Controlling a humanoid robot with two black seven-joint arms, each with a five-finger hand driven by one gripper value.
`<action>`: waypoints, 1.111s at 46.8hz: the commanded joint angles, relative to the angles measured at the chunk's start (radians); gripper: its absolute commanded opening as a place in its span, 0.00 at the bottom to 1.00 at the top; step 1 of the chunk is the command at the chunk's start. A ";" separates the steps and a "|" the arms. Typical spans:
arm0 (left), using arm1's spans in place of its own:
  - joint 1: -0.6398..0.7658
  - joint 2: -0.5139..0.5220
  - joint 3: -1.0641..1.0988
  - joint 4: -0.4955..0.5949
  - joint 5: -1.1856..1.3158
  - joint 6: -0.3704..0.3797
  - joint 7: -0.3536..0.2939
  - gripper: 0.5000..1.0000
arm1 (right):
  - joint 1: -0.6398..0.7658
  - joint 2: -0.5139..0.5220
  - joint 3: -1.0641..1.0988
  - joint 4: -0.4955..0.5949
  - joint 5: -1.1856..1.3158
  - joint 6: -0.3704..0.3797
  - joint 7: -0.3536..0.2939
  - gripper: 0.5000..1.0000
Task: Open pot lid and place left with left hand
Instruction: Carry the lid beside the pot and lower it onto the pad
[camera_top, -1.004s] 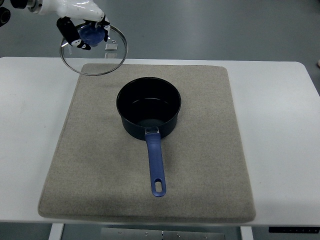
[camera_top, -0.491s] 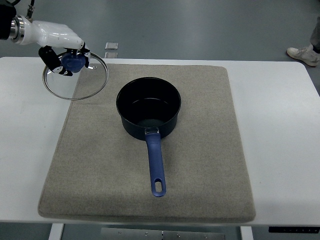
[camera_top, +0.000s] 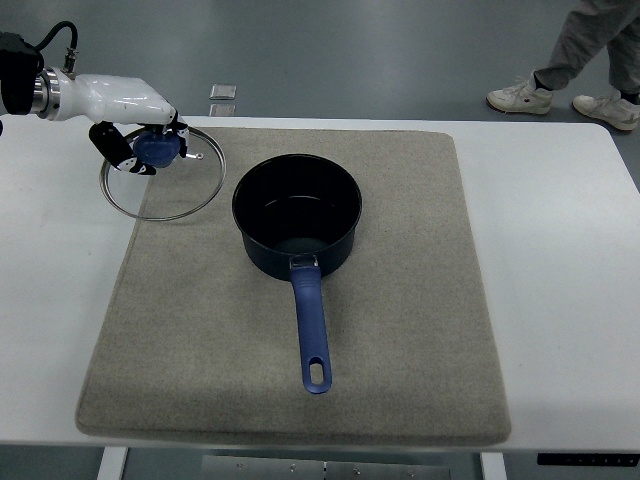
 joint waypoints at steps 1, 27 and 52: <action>0.017 -0.003 0.002 0.003 -0.036 0.024 0.000 0.00 | -0.001 0.000 0.000 0.001 0.000 0.000 0.000 0.83; 0.083 -0.040 0.006 0.006 -0.062 0.038 0.000 0.00 | 0.001 0.000 0.000 0.000 0.000 0.000 0.000 0.83; 0.088 -0.042 0.014 0.003 -0.053 0.036 0.000 0.00 | -0.001 0.000 0.000 0.000 0.000 0.000 0.000 0.83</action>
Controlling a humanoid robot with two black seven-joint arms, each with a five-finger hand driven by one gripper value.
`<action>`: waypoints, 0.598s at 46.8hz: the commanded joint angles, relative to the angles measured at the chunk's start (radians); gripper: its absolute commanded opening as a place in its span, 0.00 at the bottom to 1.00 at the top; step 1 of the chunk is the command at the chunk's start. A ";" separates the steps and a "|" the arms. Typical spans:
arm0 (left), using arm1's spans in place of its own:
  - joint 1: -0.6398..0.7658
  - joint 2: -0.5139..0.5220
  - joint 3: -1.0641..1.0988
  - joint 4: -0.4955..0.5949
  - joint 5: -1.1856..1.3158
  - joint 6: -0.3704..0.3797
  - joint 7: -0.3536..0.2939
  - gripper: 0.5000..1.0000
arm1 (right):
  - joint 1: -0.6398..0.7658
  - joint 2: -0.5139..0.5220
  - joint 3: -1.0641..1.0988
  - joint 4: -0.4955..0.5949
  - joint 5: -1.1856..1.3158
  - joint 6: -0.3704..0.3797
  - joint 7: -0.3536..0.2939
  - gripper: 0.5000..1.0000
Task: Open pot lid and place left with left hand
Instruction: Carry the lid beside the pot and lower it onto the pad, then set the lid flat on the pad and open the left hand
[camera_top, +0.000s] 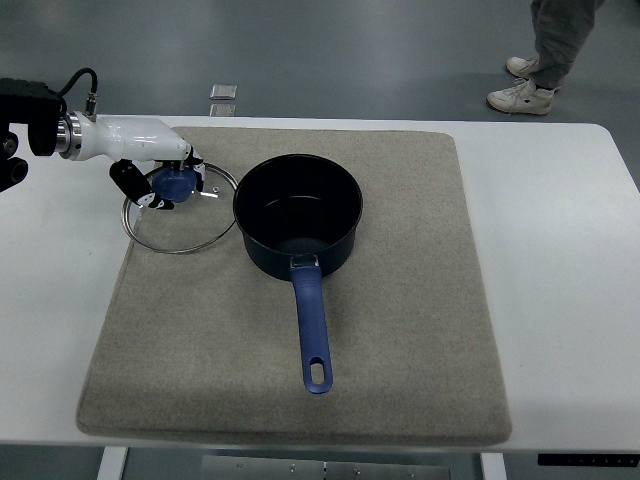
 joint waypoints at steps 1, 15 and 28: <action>0.000 -0.002 -0.001 0.003 -0.003 0.003 0.000 0.00 | -0.001 0.000 0.000 0.000 0.000 0.000 0.000 0.83; 0.029 -0.022 0.000 0.005 -0.001 0.003 0.000 0.00 | 0.001 0.000 0.000 0.000 0.000 0.000 0.000 0.83; 0.034 -0.023 0.000 0.008 0.005 0.003 0.000 0.00 | 0.001 0.000 0.000 0.000 0.000 0.000 0.000 0.83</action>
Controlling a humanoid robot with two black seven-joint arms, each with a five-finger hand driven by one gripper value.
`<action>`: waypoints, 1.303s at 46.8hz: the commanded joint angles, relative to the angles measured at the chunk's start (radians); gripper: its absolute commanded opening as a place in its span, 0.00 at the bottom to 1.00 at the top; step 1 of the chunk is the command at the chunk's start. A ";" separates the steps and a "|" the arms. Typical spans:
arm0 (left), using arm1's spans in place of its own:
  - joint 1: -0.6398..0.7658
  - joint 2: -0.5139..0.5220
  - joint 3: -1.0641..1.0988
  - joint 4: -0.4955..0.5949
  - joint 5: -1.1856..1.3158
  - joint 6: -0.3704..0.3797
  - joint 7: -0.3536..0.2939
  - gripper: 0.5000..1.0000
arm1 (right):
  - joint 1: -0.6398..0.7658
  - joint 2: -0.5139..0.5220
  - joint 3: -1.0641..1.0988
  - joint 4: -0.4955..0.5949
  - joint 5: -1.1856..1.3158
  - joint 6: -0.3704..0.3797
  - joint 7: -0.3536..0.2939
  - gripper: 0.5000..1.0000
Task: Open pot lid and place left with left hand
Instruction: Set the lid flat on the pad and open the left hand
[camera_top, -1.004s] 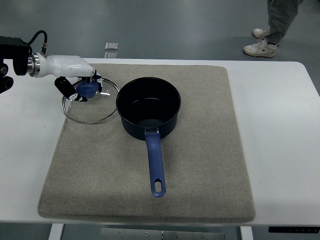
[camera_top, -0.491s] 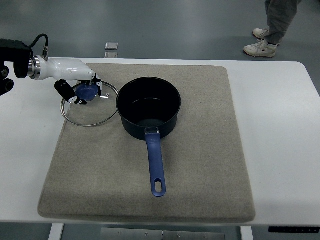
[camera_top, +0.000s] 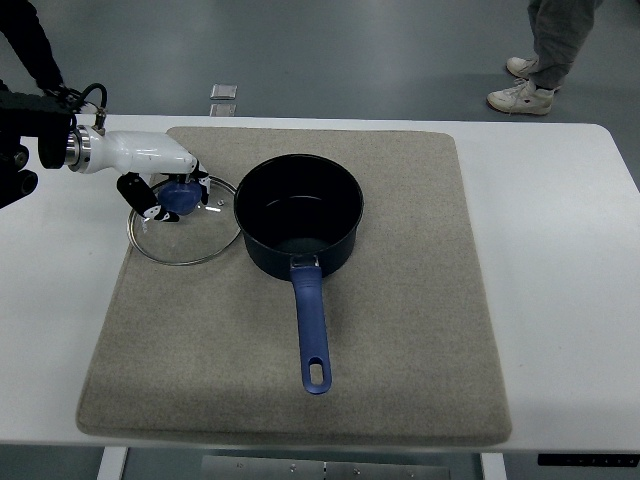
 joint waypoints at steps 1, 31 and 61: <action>0.000 0.000 0.000 0.000 0.000 0.000 0.000 0.00 | 0.000 0.000 0.000 0.001 0.000 0.000 0.000 0.83; 0.002 0.000 -0.002 -0.009 0.000 -0.002 0.000 0.17 | 0.000 0.000 0.000 0.000 0.000 0.000 0.000 0.83; -0.003 0.023 -0.002 -0.044 -0.017 -0.009 0.000 0.69 | 0.000 0.000 0.000 0.000 0.000 0.000 0.000 0.83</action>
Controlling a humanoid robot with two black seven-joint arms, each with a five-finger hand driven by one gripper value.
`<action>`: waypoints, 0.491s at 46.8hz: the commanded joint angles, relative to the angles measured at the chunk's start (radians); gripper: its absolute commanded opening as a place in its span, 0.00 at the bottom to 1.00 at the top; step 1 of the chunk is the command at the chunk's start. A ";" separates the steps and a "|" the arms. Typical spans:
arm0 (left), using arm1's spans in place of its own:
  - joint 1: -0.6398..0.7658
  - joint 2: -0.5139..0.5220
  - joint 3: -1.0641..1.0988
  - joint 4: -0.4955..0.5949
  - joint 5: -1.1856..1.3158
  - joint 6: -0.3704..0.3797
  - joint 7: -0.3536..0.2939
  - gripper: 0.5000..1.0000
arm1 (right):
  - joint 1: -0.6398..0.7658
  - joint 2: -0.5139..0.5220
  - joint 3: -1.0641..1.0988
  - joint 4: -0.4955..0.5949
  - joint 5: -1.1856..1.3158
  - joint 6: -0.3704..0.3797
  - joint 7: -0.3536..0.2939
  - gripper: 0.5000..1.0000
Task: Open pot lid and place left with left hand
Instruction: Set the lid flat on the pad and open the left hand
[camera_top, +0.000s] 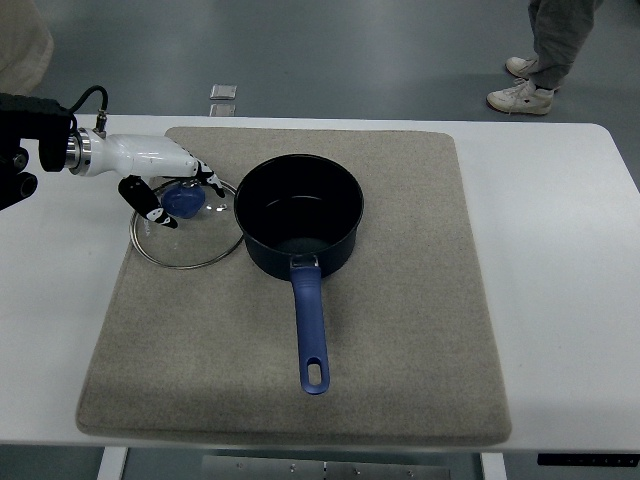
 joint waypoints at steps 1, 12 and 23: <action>-0.002 0.003 0.000 -0.007 0.000 0.000 0.000 0.69 | -0.001 0.000 0.000 0.000 0.000 0.000 0.000 0.83; -0.026 0.085 -0.012 -0.122 0.002 0.000 0.000 0.70 | 0.001 0.000 0.000 0.000 0.000 0.000 0.000 0.83; -0.068 0.160 -0.090 -0.214 -0.002 0.003 0.000 0.75 | 0.001 0.000 0.000 0.000 0.000 0.000 0.000 0.83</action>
